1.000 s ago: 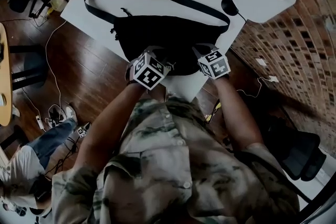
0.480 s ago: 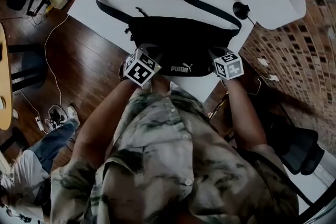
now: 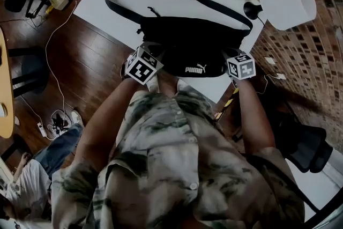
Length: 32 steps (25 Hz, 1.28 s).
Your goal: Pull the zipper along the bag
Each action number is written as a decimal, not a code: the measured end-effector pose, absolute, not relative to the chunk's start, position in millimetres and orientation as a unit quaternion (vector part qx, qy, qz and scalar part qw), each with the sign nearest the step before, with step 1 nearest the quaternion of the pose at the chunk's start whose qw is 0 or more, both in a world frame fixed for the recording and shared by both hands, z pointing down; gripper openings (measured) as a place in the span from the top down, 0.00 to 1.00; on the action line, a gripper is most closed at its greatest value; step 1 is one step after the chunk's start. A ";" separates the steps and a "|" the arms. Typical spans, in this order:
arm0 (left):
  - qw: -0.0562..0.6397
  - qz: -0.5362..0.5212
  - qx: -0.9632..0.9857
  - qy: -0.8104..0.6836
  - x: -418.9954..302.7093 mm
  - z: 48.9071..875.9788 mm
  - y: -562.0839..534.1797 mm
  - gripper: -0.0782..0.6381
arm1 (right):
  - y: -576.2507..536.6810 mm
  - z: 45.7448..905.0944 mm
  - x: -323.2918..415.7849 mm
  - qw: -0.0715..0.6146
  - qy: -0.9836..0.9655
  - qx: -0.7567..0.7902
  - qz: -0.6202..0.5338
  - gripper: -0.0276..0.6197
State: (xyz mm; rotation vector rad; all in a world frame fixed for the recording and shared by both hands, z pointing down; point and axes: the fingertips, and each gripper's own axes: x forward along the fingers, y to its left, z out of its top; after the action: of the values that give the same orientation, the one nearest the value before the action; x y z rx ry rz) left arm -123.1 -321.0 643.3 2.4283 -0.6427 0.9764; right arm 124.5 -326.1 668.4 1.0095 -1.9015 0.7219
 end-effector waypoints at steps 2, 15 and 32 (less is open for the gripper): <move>0.220 0.351 0.879 -0.236 -134.8 642.0 -326.2 0.85 | -326.9 667.5 125.6 0.419 -0.757 0.409 0.288 0.95; 0.202 0.319 0.883 -0.278 -158.7 625.0 -309.1 0.81 | -310.0 638.8 130.4 0.368 -0.783 0.457 0.205 0.95; 0.197 0.148 0.888 -0.387 -128.3 426.8 -22.7 0.82 | -21.4 492.4 95.6 0.224 -0.899 0.349 0.137 0.92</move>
State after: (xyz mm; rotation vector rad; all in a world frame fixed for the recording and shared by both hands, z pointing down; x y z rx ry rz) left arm -128.3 -22.7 426.8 2.4879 -1.0845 0.4145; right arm 95.6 -21.4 492.4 0.9644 -2.4820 0.3774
